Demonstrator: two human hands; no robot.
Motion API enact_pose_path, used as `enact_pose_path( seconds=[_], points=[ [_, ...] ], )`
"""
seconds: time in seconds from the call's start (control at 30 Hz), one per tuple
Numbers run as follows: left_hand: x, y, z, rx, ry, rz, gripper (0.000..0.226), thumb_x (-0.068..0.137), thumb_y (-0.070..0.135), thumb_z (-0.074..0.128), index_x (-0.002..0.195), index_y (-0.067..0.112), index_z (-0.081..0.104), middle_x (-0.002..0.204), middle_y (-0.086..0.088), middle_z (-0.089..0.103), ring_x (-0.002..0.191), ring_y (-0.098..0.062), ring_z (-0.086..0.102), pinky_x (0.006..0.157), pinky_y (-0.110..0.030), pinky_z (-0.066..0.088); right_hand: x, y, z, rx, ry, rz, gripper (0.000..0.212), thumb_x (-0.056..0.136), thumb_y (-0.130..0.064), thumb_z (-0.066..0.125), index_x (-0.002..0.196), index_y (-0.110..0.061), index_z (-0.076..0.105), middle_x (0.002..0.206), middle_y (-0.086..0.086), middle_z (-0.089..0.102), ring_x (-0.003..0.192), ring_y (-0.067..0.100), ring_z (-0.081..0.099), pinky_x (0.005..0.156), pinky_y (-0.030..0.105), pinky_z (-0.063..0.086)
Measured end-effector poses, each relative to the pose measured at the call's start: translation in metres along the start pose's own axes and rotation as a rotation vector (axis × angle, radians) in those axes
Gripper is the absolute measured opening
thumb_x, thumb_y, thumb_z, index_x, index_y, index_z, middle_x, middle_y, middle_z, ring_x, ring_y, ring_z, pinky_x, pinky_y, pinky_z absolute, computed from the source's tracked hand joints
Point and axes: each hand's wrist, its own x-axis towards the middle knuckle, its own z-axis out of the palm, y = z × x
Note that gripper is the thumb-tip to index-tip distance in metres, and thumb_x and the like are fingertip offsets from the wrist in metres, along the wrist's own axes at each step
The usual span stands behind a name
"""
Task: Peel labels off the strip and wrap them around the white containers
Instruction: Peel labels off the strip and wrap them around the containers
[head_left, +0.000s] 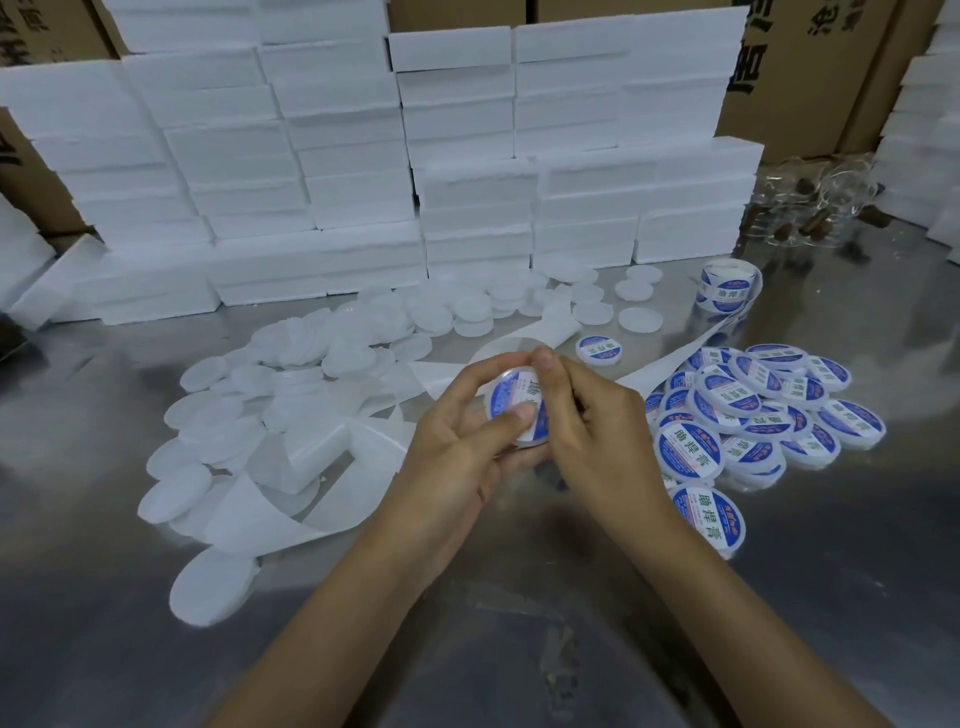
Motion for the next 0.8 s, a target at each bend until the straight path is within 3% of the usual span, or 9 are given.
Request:
enact_pose_path(
  seconds=[0.1,0.2,0.37,0.4,0.5,0.63,0.8],
  points=[
    [0.0,0.003,-0.003,0.038,0.13,0.04,0.034,0.092,0.002,0.064,0.123,0.013,0.065,0.108,-0.013,0.075,0.098,-0.028,0.074,0.073,-0.027,0.059,-0.001,-0.002,0.002,-0.019,-0.15,0.027,0.031,0.095,-0.055,0.048,0.104,-0.031,0.065,0.083,-0.017,0.067,0.076,0.004,0.064,0.064,0.015,0.045],
    [0.001,0.005,-0.008,0.009,0.244,0.038,0.033,0.088,0.002,0.069,0.118,0.013,0.066,0.097,-0.016,0.076,0.086,-0.029,0.076,0.066,-0.027,0.059,-0.001,-0.002,0.002,-0.076,-0.236,-0.018,0.036,0.086,-0.066,0.051,0.11,-0.04,0.06,0.095,-0.019,0.065,0.089,0.005,0.062,0.07,0.023,0.051],
    [0.001,0.003,-0.008,0.0,0.289,0.04,0.019,0.088,0.011,0.072,0.106,0.011,0.064,0.094,-0.016,0.077,0.084,-0.033,0.076,0.062,-0.03,0.06,-0.001,-0.004,-0.002,0.024,-0.308,0.013,0.031,0.085,-0.056,0.065,0.113,-0.043,0.063,0.077,0.0,0.067,0.067,0.021,0.059,0.064,0.04,0.052],
    [0.001,0.002,-0.008,0.002,0.29,0.041,0.014,0.091,0.014,0.07,0.103,0.011,0.065,0.096,-0.016,0.076,0.086,-0.033,0.076,0.062,-0.031,0.06,0.0,-0.003,-0.003,0.028,-0.299,0.019,0.027,0.088,-0.052,0.065,0.113,-0.042,0.064,0.073,0.002,0.066,0.062,0.022,0.056,0.059,0.039,0.05],
    [0.003,0.002,-0.007,-0.054,0.247,0.024,0.015,0.096,0.019,0.062,0.104,0.006,0.064,0.101,-0.016,0.076,0.093,-0.033,0.075,0.066,-0.034,0.061,0.001,0.0,-0.004,0.041,-0.268,0.018,0.019,0.097,-0.039,0.059,0.113,-0.036,0.068,0.067,-0.006,0.067,0.05,0.009,0.05,0.051,0.023,0.041],
    [0.005,-0.001,-0.005,-0.112,0.142,-0.002,0.021,0.102,0.007,0.051,0.119,0.004,0.062,0.109,-0.016,0.075,0.104,-0.032,0.072,0.075,-0.036,0.062,0.005,0.001,-0.012,0.101,-0.217,0.07,0.023,0.102,-0.034,0.051,0.112,-0.034,0.071,0.076,-0.01,0.072,0.055,0.009,0.063,0.047,0.026,0.049],
    [0.003,-0.003,-0.008,0.073,0.004,0.071,0.041,0.097,-0.008,0.055,0.132,0.013,0.055,0.112,-0.013,0.074,0.109,-0.032,0.07,0.088,-0.037,0.059,0.009,0.006,-0.016,0.095,-0.225,0.105,0.027,0.099,-0.047,0.051,0.118,-0.038,0.069,0.091,0.005,0.076,0.074,0.035,0.071,0.065,0.051,0.058]
  ],
)
